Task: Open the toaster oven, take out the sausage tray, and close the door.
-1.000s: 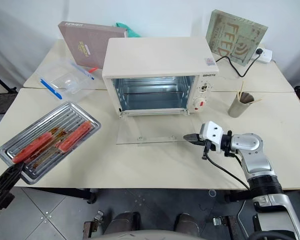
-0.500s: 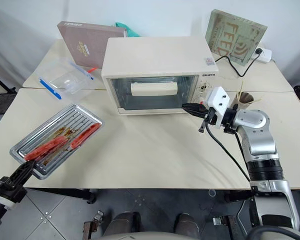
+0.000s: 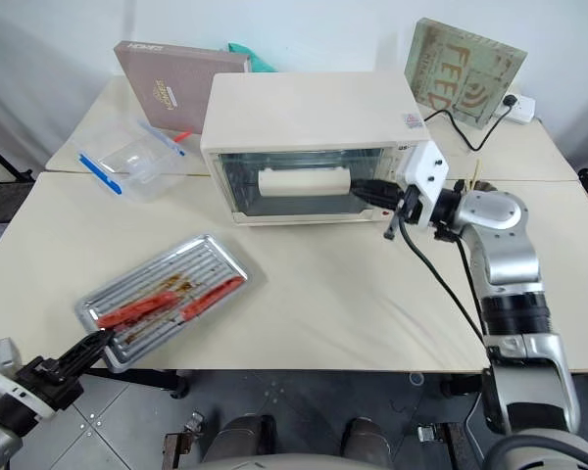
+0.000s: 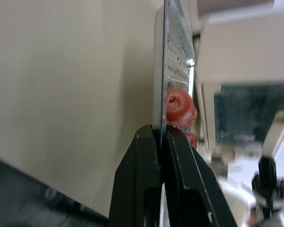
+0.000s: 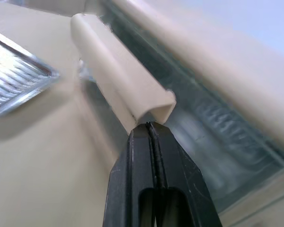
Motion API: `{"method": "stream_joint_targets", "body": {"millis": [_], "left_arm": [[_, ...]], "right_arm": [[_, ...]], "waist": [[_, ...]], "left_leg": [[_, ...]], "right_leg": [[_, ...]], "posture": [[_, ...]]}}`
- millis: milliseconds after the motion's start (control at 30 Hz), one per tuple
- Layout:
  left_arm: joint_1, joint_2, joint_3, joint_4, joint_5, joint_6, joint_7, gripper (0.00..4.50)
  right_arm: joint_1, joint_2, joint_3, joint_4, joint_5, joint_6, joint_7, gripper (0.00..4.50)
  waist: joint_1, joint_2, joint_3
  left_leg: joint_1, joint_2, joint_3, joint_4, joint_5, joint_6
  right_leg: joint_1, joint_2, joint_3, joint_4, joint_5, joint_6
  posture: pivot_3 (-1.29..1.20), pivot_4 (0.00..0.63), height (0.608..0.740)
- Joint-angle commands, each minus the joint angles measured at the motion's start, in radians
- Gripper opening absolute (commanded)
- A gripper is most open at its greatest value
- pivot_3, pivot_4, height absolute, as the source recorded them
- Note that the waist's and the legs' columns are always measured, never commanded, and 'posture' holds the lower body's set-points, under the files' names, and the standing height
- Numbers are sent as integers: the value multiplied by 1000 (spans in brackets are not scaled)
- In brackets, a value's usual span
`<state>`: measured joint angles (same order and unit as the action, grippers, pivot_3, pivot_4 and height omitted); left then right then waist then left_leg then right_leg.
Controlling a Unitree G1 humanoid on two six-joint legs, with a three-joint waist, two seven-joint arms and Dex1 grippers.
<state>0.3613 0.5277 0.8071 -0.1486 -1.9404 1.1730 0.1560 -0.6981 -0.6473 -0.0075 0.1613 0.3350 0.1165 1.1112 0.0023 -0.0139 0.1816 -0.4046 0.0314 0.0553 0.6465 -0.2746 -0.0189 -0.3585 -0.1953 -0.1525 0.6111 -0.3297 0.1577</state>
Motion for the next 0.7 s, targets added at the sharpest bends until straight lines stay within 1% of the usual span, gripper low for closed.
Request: {"method": "stream_joint_targets", "body": {"millis": [33,100,200,367,467,600,700], "left_arm": [[-55,91,-90,41,-32,53,-53,0],[-131,148,-166,104,-32,84,-60,0],[-248,205,-273,181,-32,117,-56,0],[-446,248,-413,304,-32,155,-51,0],[-514,260,-458,348,-32,168,-54,0],[-584,285,-508,399,-32,193,-71,0],[-598,293,-536,420,-32,208,-87,0]], "right_arm": [[95,-82,-25,-214,98,140,65,45],[159,-118,-37,-276,100,174,55,45],[229,-152,-50,-335,89,200,34,45],[299,-173,-80,-394,82,215,-8,45],[307,-166,-92,-404,85,214,-35,45],[203,-104,-88,-349,57,182,-130,45],[214,-121,-106,-380,98,232,-114,45]], "waist": [[0,0,0],[3,1,0],[2,0,0],[-1,0,0],[-5,0,0],[-7,0,0],[-3,0,0]], "left_leg": [[0,0,0,0,0,0],[0,0,0,0,0,0],[0,0,1,0,0,0],[0,0,3,-1,-1,0],[1,0,4,-1,-1,0],[1,0,6,0,0,0],[1,0,6,-1,0,0]], "right_leg": [[0,0,0,0,0,0],[0,0,0,0,0,0],[0,0,2,0,0,0],[-2,1,3,0,0,0],[-2,1,4,1,0,0],[-3,1,5,2,0,0],[-4,1,6,1,0,0]], "posture": [[0,150,740],[0,150,740],[0,150,740],[0,150,740],[0,150,740],[0,150,740],[0,150,740]]}}
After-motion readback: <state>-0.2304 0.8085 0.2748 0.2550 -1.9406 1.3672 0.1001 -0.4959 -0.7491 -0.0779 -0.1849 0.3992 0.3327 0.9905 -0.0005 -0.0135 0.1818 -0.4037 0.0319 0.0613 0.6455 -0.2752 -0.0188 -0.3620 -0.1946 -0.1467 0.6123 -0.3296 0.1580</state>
